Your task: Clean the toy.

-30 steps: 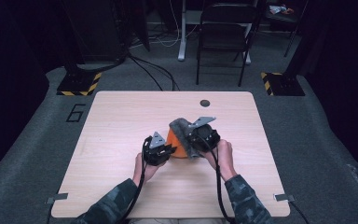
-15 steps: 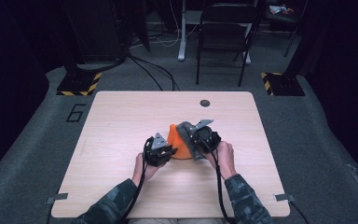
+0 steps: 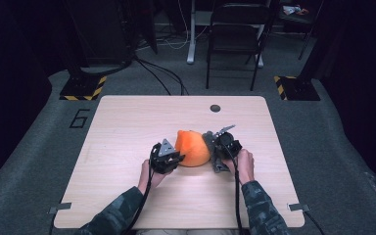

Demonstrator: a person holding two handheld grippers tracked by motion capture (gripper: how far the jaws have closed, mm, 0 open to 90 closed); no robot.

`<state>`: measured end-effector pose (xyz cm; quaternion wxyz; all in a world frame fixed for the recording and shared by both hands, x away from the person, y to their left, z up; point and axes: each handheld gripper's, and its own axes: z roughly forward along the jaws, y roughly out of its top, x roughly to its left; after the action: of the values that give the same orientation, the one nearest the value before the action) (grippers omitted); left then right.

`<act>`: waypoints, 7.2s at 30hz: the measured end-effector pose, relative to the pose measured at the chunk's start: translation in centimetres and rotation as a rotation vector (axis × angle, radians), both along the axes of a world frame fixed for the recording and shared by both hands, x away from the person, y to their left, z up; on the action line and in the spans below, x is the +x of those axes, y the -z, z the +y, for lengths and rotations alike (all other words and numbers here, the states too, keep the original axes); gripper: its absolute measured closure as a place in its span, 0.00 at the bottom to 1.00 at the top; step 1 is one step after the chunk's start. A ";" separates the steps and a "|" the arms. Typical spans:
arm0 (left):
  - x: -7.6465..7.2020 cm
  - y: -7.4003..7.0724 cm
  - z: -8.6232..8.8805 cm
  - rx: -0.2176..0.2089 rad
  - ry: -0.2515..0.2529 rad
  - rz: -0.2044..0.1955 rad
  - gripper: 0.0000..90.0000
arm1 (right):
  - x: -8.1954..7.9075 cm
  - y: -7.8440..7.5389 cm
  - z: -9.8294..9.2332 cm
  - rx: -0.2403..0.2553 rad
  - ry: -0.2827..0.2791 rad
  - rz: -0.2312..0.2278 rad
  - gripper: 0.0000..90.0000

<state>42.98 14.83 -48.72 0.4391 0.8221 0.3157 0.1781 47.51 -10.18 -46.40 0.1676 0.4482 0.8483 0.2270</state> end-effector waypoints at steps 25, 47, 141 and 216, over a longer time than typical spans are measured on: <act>-0.4 -0.2 -0.4 0.013 0.034 -0.007 0.85 | -3.4 -4.4 5.1 -0.008 -0.191 -0.183 0.81; -0.2 0.0 -0.3 0.007 0.030 -0.009 0.86 | -1.1 -2.4 1.0 0.027 -0.071 -0.069 0.81; -0.1 0.0 -0.3 0.018 0.030 -0.016 0.89 | -0.5 -2.0 0.9 0.053 -0.058 -0.057 0.81; -0.7 0.7 -0.8 0.080 0.017 -0.147 0.88 | -2.3 -3.9 7.0 0.002 -0.210 -0.194 0.81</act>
<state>42.31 14.00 -49.45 0.4293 0.8263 0.2683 0.2469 45.22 -3.21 -42.50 0.2238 0.3329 0.8701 0.2865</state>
